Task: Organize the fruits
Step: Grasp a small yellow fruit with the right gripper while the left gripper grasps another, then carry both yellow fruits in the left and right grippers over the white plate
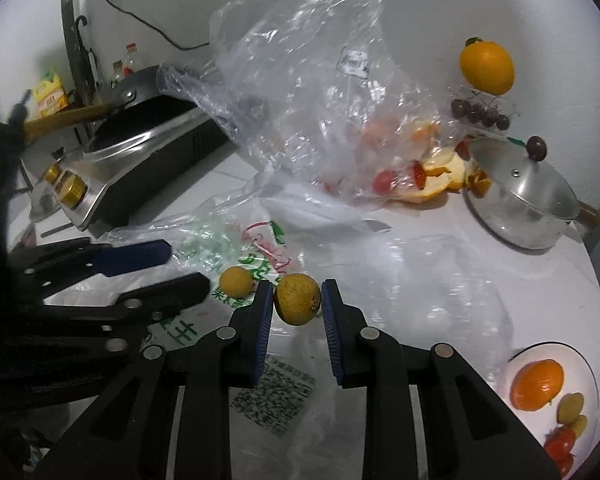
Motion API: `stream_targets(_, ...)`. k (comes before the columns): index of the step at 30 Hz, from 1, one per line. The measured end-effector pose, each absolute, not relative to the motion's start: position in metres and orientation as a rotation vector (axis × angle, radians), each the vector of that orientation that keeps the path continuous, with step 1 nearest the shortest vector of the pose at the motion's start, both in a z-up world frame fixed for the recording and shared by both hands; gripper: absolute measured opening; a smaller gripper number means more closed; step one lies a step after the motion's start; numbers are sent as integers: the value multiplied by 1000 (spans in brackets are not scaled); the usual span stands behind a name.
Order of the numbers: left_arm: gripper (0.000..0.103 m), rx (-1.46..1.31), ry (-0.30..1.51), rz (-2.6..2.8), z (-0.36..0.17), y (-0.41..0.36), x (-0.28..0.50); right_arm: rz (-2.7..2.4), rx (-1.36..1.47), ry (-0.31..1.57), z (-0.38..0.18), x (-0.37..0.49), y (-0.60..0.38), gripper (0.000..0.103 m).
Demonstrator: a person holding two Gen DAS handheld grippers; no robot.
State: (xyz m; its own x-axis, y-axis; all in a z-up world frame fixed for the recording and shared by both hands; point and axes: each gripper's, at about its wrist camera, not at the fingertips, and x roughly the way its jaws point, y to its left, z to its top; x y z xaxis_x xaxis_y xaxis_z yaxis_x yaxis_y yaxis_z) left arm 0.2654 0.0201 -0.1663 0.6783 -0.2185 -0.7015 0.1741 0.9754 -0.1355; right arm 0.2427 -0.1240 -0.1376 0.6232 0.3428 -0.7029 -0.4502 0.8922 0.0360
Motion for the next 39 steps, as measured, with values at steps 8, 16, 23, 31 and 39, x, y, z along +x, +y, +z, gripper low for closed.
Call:
stream_targets(8,49,39,833,-218,-180,0,284,465,-110,771,-141,241,-133,27)
stream_targets(16,37,81,845,-209,-192,-6,289,466,-102,754,-137,239,-137,27)
stream_targets(23,26,85,846,-208,-195,-4,287,467,-103,752,-137,236,-138,27)
stream_targets(31,26,46,800,-228,-174,0,264,450,-119,735,-131,229,-142,27)
stream_targets(39,26,9,743,-245,-150,-2,239,427,-118,712,-119,214,-150,27)
